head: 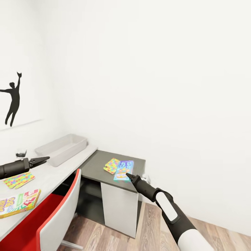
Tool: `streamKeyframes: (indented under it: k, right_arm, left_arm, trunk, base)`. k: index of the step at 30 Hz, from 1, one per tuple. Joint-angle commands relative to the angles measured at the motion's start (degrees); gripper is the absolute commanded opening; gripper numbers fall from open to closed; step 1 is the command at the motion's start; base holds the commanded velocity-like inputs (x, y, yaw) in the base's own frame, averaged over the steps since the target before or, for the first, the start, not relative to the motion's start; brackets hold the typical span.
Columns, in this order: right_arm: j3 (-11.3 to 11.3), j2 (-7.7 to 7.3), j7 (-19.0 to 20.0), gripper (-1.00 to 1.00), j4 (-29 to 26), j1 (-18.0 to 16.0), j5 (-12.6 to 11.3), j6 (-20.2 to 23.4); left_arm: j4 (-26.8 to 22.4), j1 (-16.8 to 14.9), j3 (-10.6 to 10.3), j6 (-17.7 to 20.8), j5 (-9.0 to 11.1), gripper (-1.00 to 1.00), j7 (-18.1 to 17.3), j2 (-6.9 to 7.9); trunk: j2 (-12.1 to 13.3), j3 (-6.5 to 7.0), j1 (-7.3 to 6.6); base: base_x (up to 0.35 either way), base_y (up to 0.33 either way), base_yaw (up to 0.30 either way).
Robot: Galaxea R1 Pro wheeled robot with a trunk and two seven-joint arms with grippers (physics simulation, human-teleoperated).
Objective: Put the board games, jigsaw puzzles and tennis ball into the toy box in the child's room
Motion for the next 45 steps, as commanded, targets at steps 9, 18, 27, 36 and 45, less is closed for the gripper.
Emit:
streamKeyframes:
  k: [9,18,27,36,45]
  right_arm:
    - [0.1,0.00,0.0,-1.00,0.0,-0.1,-0.4,0.3]
    - [0.1,0.00,0.0,-1.00,0.0,-0.1,-0.4,0.3]
    - [0.1,0.00,0.0,-1.00,0.0,-0.1,-0.4,0.3]
    - [0.1,0.00,0.0,-1.00,0.0,-0.1,-0.4,0.3]
    - [0.1,0.00,0.0,-1.00,0.0,-0.1,-0.4,-0.8]
  left_arm:
    - [0.0,-0.1,0.0,0.6,0.0,1.00,-0.2,0.01]
    - [0.0,-0.1,0.0,0.4,0.0,1.00,-0.2,0.01]
    - [0.0,-0.1,0.0,0.3,0.0,1.00,-0.2,0.01]
    - [0.0,-0.1,0.0,0.3,0.0,1.00,-0.1,-0.01]
    - [0.0,-0.1,0.0,0.3,0.0,1.00,-0.1,-0.02]
  trunk:
    - [-0.1,-0.11,0.03]
    - [-0.1,-0.11,0.03]
    - [-0.1,-0.11,0.03]
    - [-0.1,-0.11,0.03]
    - [-0.1,-0.11,0.03]
  base:
    - [0.154,0.000,0.288]
    - [0.255,0.000,0.288]
    - [0.304,0.000,0.287]
    - [0.316,0.000,0.227]
    - [0.316,0.000,0.063]
